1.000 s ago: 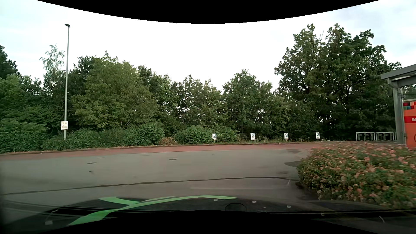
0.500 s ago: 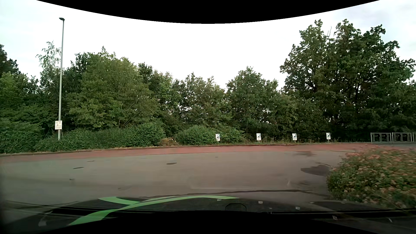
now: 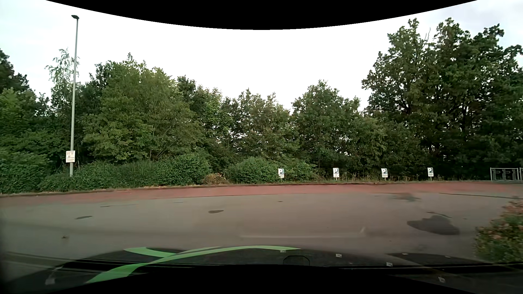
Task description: Follow the waypoints while adhering to traffic rules and regulations
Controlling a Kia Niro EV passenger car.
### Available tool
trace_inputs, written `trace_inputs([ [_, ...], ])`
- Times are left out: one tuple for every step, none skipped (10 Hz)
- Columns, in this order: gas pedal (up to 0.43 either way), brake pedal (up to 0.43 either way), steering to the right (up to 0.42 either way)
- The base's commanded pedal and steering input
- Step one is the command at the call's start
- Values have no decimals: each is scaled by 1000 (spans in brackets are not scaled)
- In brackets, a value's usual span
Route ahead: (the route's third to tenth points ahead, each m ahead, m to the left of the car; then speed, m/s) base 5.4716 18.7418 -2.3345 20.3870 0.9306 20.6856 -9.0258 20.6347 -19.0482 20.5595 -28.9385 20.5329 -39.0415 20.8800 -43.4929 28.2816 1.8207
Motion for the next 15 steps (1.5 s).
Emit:
trace_inputs([
  [0,122,-195],
  [0,85,-211],
  [0,55,-221],
  [0,18,-232],
  [0,0,-239],
  [0,0,-248],
  [0,0,-259],
  [0,0,-270],
  [0,0,-284],
  [0,0,-294],
  [0,0,-306],
  [0,0,-318],
  [0,0,-325],
  [0,0,-335],
  [0,0,-350],
])
